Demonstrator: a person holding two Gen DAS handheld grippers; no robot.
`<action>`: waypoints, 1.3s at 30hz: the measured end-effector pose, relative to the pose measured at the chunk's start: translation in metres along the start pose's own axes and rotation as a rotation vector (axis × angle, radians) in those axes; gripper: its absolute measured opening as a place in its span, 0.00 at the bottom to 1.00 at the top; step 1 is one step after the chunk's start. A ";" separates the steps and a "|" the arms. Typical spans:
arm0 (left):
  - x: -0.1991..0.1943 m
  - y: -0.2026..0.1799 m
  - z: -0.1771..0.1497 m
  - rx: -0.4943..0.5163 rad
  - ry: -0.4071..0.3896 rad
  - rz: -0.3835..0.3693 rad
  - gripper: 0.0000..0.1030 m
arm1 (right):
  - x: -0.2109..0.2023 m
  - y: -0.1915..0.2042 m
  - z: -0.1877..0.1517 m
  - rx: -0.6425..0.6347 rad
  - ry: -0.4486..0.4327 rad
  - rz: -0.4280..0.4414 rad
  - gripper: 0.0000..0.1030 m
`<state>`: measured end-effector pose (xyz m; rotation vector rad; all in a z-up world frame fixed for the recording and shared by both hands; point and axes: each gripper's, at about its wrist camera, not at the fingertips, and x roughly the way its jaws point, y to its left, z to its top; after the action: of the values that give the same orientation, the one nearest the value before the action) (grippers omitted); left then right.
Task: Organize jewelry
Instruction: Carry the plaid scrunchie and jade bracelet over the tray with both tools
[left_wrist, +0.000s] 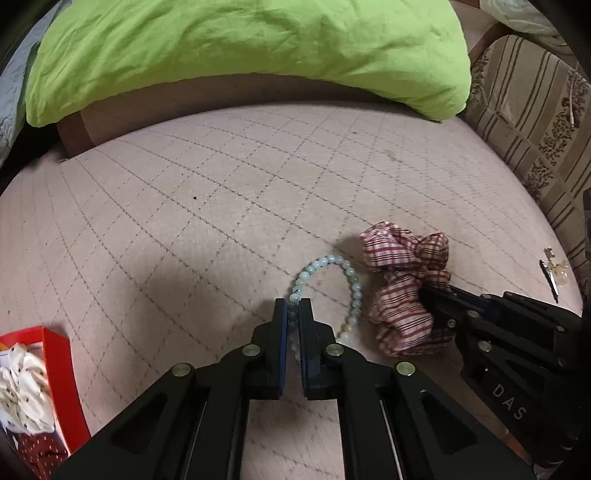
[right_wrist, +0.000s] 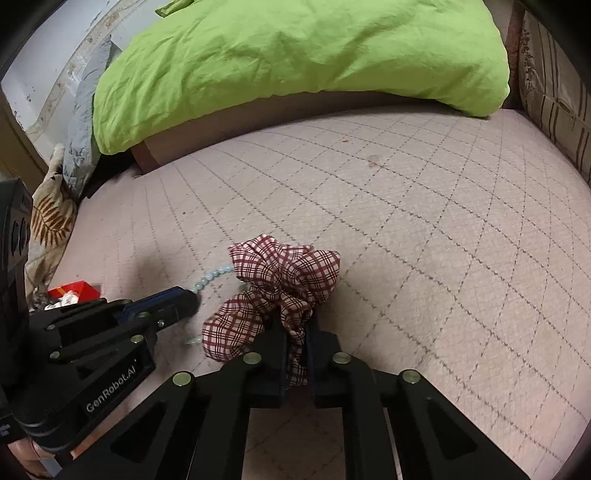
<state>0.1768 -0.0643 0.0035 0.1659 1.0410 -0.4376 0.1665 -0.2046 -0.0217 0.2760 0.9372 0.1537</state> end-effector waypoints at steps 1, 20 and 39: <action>-0.003 0.000 -0.002 0.000 -0.002 -0.002 0.05 | -0.004 0.002 -0.001 -0.006 -0.002 0.000 0.08; -0.091 -0.012 -0.043 0.003 -0.096 0.042 0.05 | -0.066 0.010 -0.045 -0.004 -0.031 0.016 0.08; -0.162 -0.025 -0.094 -0.007 -0.145 0.099 0.05 | -0.121 0.025 -0.087 0.005 -0.070 0.021 0.08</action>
<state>0.0218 -0.0116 0.0980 0.1762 0.8877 -0.3509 0.0248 -0.1960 0.0306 0.2944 0.8658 0.1597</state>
